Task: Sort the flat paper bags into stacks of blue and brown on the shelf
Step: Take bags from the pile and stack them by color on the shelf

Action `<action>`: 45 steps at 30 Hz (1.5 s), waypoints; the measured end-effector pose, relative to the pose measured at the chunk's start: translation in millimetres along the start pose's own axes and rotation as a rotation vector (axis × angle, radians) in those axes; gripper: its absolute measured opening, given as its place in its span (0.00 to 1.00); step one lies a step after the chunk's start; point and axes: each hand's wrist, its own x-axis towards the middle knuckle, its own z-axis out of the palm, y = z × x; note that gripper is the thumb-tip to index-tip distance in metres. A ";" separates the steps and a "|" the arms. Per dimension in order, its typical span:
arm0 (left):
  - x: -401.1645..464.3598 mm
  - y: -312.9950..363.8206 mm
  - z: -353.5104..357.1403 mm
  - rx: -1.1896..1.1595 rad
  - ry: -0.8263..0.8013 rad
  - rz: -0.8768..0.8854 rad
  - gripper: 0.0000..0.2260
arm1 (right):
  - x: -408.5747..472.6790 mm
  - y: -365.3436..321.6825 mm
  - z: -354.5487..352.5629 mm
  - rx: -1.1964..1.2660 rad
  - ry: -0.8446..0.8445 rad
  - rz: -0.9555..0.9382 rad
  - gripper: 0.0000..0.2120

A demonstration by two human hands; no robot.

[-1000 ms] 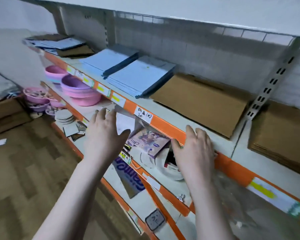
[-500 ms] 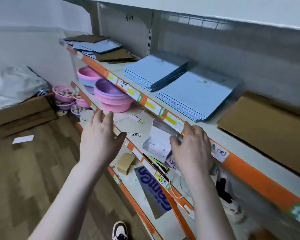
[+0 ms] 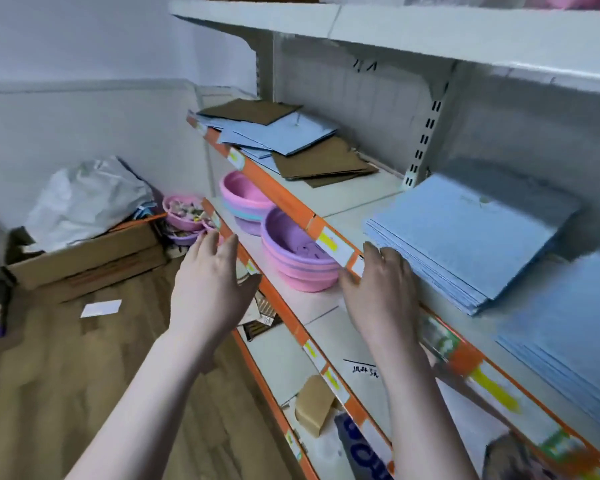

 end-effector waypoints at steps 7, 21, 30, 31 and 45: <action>117.1 -96.9 18.1 -0.040 -0.023 0.051 0.29 | 78.5 -95.7 73.2 -0.049 0.009 0.040 0.23; 325.5 -216.8 34.1 -0.178 -0.236 0.273 0.26 | 202.5 -245.8 151.8 -0.124 0.091 0.296 0.21; 478.3 -242.7 98.4 -0.215 -0.241 0.320 0.27 | 322.7 -263.4 207.3 -0.075 0.120 0.253 0.24; 498.5 -242.2 105.8 -0.208 -0.232 0.333 0.26 | 340.7 -264.8 213.4 -0.077 0.102 0.243 0.25; 701.9 -250.3 202.2 -0.115 -0.340 0.333 0.27 | 525.9 -282.6 268.9 -0.256 -0.099 0.287 0.26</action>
